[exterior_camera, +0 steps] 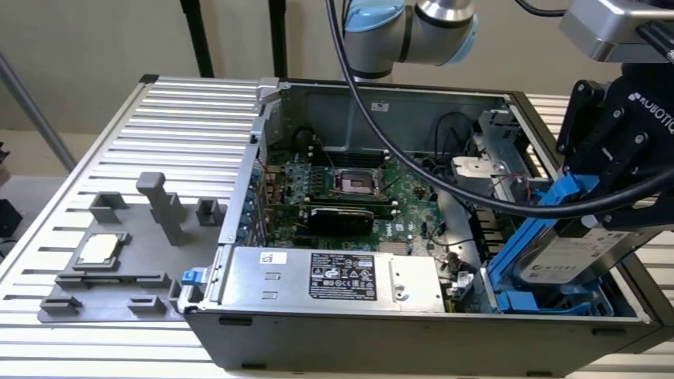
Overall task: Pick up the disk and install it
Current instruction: 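Insert the disk into the insertion slot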
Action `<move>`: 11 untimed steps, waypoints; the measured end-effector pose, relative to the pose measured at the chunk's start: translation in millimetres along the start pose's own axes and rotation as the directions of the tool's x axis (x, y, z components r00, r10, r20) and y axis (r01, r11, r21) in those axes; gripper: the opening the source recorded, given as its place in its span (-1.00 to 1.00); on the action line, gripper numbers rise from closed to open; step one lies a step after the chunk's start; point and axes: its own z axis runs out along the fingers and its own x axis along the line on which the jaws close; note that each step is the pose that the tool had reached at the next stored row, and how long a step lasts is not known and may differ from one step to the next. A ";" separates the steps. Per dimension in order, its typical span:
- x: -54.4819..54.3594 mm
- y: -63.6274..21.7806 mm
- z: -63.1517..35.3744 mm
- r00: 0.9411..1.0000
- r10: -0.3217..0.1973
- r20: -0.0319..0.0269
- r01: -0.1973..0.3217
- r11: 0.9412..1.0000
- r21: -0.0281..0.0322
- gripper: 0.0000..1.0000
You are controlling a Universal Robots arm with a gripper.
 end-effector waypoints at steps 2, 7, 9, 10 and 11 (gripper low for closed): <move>-0.1 -0.2 2.0 1.000 0.000 0.000 0.000 1.000 -0.001 -0.35; 0.0 -0.5 8.1 1.000 0.000 0.000 0.000 1.000 -0.003 -0.35; 0.1 -0.6 10.6 1.000 0.000 0.000 0.000 1.000 -0.004 -0.35; 0.2 -0.6 11.8 1.000 0.000 0.000 0.000 1.000 -0.004 -0.35; 0.2 -0.7 12.9 1.000 0.000 0.000 0.000 1.000 -0.005 -0.35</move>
